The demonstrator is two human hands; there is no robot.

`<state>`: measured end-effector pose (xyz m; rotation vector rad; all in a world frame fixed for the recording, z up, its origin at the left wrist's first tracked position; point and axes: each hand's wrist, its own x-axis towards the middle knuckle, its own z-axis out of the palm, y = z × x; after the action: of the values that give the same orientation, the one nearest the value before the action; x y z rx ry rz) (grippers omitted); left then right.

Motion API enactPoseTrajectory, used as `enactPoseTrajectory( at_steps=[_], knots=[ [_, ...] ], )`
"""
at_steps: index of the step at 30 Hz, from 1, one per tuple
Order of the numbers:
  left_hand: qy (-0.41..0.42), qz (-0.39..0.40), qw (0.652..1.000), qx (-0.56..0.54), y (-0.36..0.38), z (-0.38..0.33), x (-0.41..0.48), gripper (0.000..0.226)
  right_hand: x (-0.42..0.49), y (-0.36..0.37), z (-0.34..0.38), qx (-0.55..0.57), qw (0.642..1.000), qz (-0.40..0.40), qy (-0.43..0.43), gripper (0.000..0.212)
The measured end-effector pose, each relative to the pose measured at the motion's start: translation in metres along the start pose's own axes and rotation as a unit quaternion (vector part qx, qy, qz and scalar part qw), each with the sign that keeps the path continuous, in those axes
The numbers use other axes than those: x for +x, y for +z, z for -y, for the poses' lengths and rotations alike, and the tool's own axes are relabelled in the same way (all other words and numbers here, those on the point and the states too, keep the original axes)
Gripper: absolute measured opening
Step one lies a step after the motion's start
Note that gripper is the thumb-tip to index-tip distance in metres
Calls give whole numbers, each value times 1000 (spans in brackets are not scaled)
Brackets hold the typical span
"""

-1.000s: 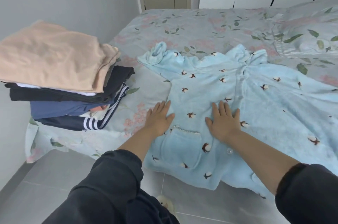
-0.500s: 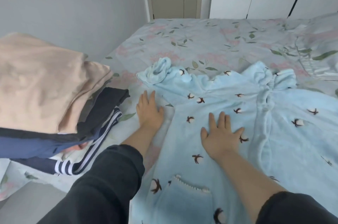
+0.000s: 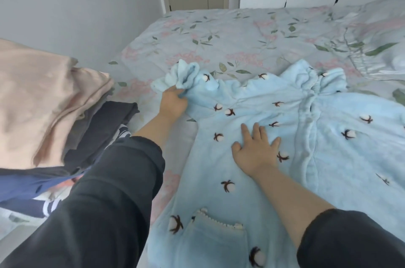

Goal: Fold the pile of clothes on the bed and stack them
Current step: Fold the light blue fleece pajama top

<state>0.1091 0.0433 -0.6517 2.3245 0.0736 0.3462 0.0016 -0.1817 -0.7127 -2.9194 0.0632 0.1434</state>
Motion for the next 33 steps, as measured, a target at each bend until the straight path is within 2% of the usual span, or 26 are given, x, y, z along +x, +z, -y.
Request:
enactPoseTrajectory(
  at_steps=[2, 3, 4, 5, 6, 7, 9, 11, 12, 13, 15, 16, 17, 18, 19, 20, 21, 22, 23, 24, 25, 27, 28, 30, 33],
  knots=[
    [4, -2, 998, -57, -6, -26, -21, 24, 3, -13, -9, 116, 993, 32, -8, 62],
    [2, 10, 996, -93, -9, -43, -33, 23, 3, -25, -16, 245, 969, 36, 10, 56],
    [-10, 35, 988, -152, -12, -60, -48, 21, 0, -40, -25, 414, 908, 39, 57, 51],
    [-26, 79, 972, -221, -15, -77, -66, 20, -4, -54, -36, 570, 813, 45, 104, 47],
    [-34, 137, 952, -272, -17, -92, -86, 21, -10, -66, -49, 676, 723, 48, 135, 44],
    [-41, 209, 931, -297, -18, -104, -105, 22, -16, -74, -64, 740, 652, 55, 153, 44],
    [-48, 346, 903, -251, -13, -119, -143, 10, -33, -86, -90, 791, 581, 96, 167, 61],
    [-17, 418, 897, -141, -4, -127, -173, 15, -53, -93, -105, 807, 546, 164, 157, 75],
    [-3, 437, 894, -98, 2, -129, -185, 20, -64, -95, -109, 799, 550, 187, 155, 73],
    [3, 450, 890, -75, 6, -131, -194, 24, -74, -98, -111, 776, 577, 203, 154, 65],
    [5, 463, 883, -76, 10, -137, -208, 28, -92, -105, -109, 685, 680, 216, 148, 35],
    [4, 461, 883, -87, 9, -142, -212, 28, -97, -108, -105, 639, 728, 194, 157, 20],
    [8, 456, 884, -98, 6, -148, -215, 28, -102, -112, -103, 604, 762, 161, 169, 9],
    [12, 459, 881, -116, 4, -154, -218, 26, -107, -117, -104, 584, 782, 120, 183, 10],
    [15, 473, 868, -146, 0, -159, -221, 23, -110, -123, -108, 599, 770, 93, 200, 17],
    [14, 501, 843, -193, -5, -164, -223, 20, -115, -130, -114, 642, 734, 80, 206, 21],
    [12, 536, 807, -249, -10, -167, -225, 21, -121, -136, -121, 661, 714, 77, 217, 22],
    [9, 571, 764, -301, -14, -167, -226, 24, -128, -140, -131, 641, 728, 64, 235, 21],
    [-1, 591, 732, -340, -16, -164, -227, 26, -135, -140, -143, 563, 784, 50, 258, 21],
    [-24, 584, 728, -359, -14, -161, -228, 26, -146, -139, -155, 427, 857, 52, 284, 24],
    [-61, 553, 750, -359, -12, -158, -231, 24, -155, -134, -167, 290, 906, 67, 301, 26],
    [-175, 448, 817, -317, -3, -149, -240, 20, -174, -126, -188, 143, 939, 79, 303, 21],
    [-232, 399, 833, -304, 4, -141, -245, 18, -180, -122, -193, 132, 944, 81, 292, 19],
    [-303, 331, 831, -328, 15, -130, -251, 18, -186, -126, -194, 143, 943, 82, 290, 23],
    [-325, 273, 829, -365, 25, -124, -252, 34, -185, -130, -193, 158, 950, 105, 249, 27]
  ],
)
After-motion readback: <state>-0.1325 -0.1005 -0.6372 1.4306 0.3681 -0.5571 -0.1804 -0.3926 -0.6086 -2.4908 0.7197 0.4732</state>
